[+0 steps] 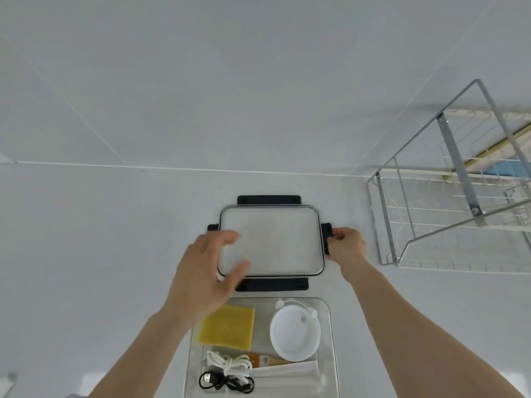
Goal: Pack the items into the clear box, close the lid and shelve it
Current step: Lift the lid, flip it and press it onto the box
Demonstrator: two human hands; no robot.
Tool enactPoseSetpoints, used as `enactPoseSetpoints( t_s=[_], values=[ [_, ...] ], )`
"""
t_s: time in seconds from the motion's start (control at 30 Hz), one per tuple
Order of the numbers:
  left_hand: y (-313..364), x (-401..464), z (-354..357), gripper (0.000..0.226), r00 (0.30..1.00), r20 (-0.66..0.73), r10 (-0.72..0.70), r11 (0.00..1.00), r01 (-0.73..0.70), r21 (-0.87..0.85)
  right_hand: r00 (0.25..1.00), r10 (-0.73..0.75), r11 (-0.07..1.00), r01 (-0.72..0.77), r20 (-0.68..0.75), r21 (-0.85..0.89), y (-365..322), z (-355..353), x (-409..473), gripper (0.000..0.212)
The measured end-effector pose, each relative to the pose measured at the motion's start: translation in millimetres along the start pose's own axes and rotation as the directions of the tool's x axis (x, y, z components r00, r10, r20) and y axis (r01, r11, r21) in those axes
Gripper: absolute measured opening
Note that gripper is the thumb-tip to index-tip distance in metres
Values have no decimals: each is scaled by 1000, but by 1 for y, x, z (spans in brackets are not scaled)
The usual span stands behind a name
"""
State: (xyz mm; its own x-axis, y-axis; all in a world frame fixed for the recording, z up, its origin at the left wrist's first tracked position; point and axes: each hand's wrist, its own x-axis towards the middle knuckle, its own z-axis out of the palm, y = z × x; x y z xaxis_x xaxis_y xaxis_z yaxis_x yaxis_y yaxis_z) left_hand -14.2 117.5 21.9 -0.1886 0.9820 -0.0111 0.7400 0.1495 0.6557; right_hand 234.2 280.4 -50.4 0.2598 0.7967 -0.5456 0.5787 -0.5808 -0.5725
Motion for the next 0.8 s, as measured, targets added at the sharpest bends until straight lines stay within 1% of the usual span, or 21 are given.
enactPoseSetpoints(
  t_s=[0.03,0.07,0.1,0.13,0.2,0.3,0.4,0.5,0.57,0.63,0.8],
  values=[
    [9,-11,-3,61,991,95,93,993,-99,67,1000,13,999,-13,2,43,-1,-1,-2,22],
    [14,-21,-4,75,971,186,152,975,-178,135,1000,24,996,-24,6,87,-2,-2,-4,22],
    [16,-29,-2,92,946,275,172,951,-233,205,999,33,992,-33,7,121,-3,-2,-5,22],
    [16,-37,1,108,922,351,165,922,-271,276,999,39,987,-39,7,153,-3,-2,-6,23],
    [8,-51,11,133,889,437,140,868,-322,377,998,53,973,-56,21,224,-3,-4,-11,25],
    [-10,-66,22,150,871,482,90,826,-336,453,996,67,930,-83,57,359,-5,-7,-20,26],
    [-18,-70,26,153,886,459,69,808,-320,496,995,58,876,-87,75,474,-10,-12,-30,25],
    [-18,-69,24,143,899,424,108,823,-320,469,997,22,840,-59,74,539,-15,-18,-40,27],
    [-18,-69,21,135,898,419,135,835,-331,440,998,7,828,-41,64,559,-18,-21,-46,27],
    [-16,-70,19,130,897,425,122,854,-313,415,998,5,822,-36,56,569,-17,-24,-52,27],
    [-18,-77,20,130,915,392,92,843,-281,459,998,41,804,-57,41,591,-8,-23,-61,27]
  ],
)
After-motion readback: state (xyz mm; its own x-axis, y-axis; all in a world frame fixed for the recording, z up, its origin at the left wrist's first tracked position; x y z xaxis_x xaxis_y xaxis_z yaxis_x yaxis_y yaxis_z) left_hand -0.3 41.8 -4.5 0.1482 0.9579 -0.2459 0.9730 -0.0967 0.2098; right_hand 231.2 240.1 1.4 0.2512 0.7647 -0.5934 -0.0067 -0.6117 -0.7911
